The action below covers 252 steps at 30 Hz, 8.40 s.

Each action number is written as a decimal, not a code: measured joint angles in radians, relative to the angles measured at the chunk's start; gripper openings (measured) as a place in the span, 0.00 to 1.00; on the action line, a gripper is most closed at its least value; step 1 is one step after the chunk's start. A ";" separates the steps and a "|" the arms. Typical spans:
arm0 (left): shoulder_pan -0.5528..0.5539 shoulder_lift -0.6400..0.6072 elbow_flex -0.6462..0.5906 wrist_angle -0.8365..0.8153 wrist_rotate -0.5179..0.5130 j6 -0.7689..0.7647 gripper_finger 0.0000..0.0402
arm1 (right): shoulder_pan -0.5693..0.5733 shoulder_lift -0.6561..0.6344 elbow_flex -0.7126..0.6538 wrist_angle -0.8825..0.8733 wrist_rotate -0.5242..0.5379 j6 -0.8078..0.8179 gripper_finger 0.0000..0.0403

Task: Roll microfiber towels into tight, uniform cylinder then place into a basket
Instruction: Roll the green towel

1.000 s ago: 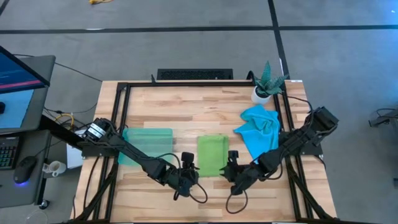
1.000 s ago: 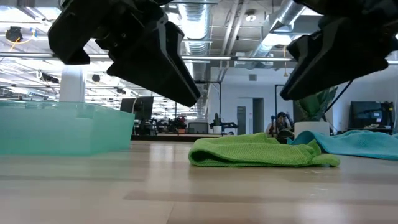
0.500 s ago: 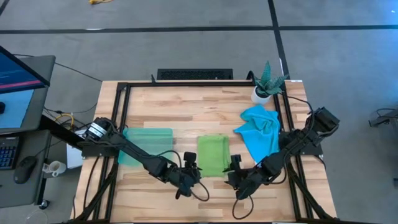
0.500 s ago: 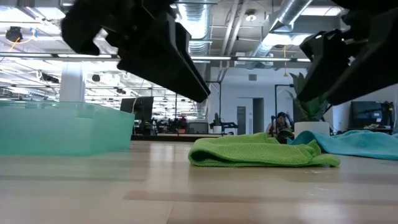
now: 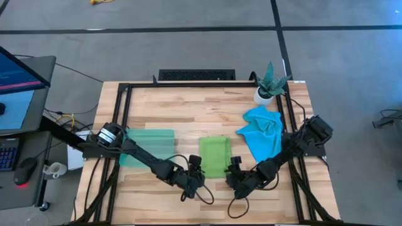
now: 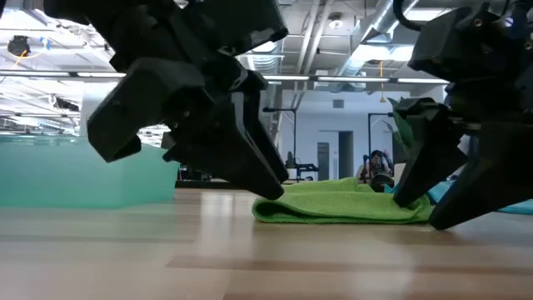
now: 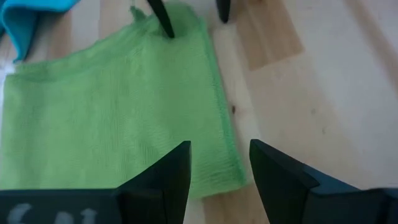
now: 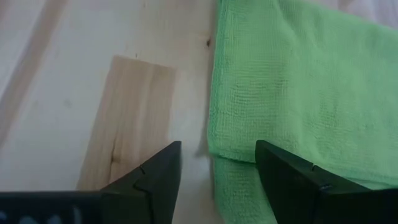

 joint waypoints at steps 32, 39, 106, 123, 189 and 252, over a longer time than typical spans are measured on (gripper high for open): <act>0.046 0.063 0.005 -0.042 0.020 -0.090 0.12 | -0.055 0.004 0.000 -0.040 -0.008 0.069 0.18; 0.048 0.060 0.017 -0.065 0.068 -0.086 0.02 | -0.052 0.004 0.022 -0.069 -0.051 0.036 0.04; 0.038 0.061 0.364 -0.517 0.203 -0.486 0.01 | -0.003 -0.060 0.254 -0.454 -0.168 0.416 0.01; 0.080 0.061 0.364 -0.509 0.201 -0.458 0.01 | -0.043 -0.060 0.168 -0.439 -0.166 0.566 0.02; 0.081 0.095 0.246 -0.087 0.151 -0.050 0.22 | -0.049 -0.060 0.144 -0.462 -0.192 0.590 0.02; 0.130 0.161 0.228 -0.184 0.191 -0.284 0.22 | 0.117 -0.063 0.267 -0.848 -0.093 0.725 0.37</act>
